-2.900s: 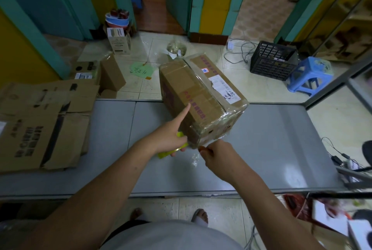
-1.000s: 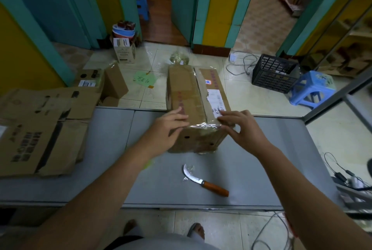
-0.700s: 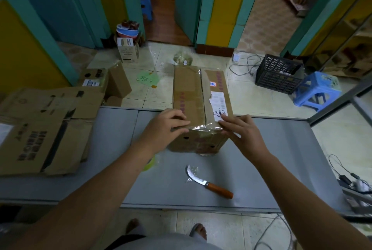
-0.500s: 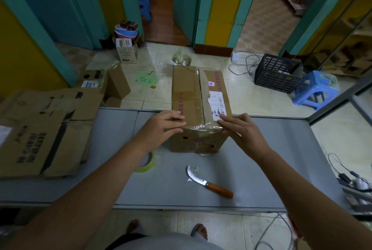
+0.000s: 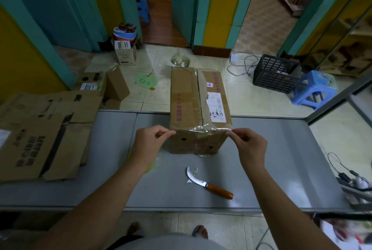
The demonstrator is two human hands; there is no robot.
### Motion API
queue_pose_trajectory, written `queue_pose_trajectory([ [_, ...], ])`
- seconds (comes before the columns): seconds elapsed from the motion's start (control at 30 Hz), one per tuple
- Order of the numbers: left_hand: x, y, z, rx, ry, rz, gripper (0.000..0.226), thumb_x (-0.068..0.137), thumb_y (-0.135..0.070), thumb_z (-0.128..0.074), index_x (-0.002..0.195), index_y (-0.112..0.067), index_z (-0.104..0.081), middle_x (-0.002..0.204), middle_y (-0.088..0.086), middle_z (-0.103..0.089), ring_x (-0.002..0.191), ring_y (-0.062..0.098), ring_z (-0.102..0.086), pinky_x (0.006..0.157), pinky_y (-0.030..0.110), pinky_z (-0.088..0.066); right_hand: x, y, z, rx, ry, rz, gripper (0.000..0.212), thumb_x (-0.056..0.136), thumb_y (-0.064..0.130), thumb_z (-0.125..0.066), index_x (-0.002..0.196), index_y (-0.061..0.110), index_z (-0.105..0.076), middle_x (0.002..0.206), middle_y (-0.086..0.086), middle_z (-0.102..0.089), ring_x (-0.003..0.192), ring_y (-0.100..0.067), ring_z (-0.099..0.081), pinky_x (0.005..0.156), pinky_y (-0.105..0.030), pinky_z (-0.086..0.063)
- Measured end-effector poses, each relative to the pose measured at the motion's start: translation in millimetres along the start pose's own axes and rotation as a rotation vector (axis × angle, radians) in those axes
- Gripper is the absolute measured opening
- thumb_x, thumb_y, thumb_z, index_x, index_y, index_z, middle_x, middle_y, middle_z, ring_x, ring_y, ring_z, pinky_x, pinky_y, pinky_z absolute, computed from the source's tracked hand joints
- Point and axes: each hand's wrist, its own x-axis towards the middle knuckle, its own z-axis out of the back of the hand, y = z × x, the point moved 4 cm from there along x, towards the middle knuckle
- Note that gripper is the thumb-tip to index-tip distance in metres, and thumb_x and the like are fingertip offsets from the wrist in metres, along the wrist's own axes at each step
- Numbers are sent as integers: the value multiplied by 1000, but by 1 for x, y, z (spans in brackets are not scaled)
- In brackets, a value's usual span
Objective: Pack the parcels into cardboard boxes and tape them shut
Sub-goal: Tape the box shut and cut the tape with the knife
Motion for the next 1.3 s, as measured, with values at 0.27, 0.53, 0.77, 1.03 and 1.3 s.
queue_pose_trajectory([
  [0.27, 3, -2, -2, 52, -68, 44, 17, 85, -33, -86, 86, -17, -82, 71, -11, -74, 66, 9, -72, 69, 40, -63, -11, 4, -4, -9, -44, -9, 19, 87, 29, -81, 102, 17, -81, 86, 14, -72, 78, 3, -67, 76, -18, -59],
  [0.53, -24, -34, -29, -148, -65, 188, 50, 100, -12, -69, 148, -13, -54, 128, -16, -60, 110, -26, -53, 90, -1, -40, -63, 35, -41, 197, -22, -93, 49, 105, 14, -57, 153, 24, -51, 115, 49, -56, 112, 21, -57, 88, -12, -54],
  [0.77, -25, -47, -54, -246, 67, 234, 41, 105, -14, -60, 146, -11, -57, 129, -17, -65, 119, -2, -61, 102, 16, -48, -62, 52, -63, 183, 176, 35, 61, 107, 23, -46, 164, 26, -24, 156, 3, -49, 135, -10, -53, 110, -32, -47],
  [1.03, 47, -10, 33, 165, 22, -195, 51, 103, 4, -47, 142, -27, -59, 135, -3, -55, 120, 4, -56, 105, 30, -51, 2, 31, -12, -98, 107, 162, 37, 100, 5, -62, 133, 21, -63, 134, 6, -59, 126, -13, -56, 108, -31, -48],
  [1.3, 98, -11, 23, 534, 708, -467, 72, 95, -18, -77, 157, -37, -45, 167, -23, -28, 154, -7, -20, 123, 30, -27, 53, 42, -9, -280, 686, 452, 60, 94, 4, -70, 146, 32, -59, 152, 12, -54, 143, 7, -36, 120, -21, -32],
])
